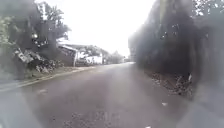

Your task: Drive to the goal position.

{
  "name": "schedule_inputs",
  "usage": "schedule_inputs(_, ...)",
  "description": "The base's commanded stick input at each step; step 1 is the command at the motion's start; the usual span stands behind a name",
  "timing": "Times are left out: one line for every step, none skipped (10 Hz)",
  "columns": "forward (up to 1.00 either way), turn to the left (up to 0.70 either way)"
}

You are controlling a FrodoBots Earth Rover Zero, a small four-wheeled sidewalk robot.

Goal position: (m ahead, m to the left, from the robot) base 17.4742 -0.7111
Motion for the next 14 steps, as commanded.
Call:
schedule_inputs(0.70, 0.00)
schedule_inputs(0.70, 0.00)
schedule_inputs(0.70, 0.00)
schedule_inputs(0.70, 0.00)
schedule_inputs(0.70, 0.00)
schedule_inputs(0.70, 0.00)
schedule_inputs(0.70, 0.00)
schedule_inputs(0.70, 0.00)
schedule_inputs(0.70, 0.00)
schedule_inputs(0.70, 0.00)
schedule_inputs(0.70, 0.00)
schedule_inputs(0.70, 0.00)
schedule_inputs(0.70, 0.00)
schedule_inputs(0.70, 0.00)
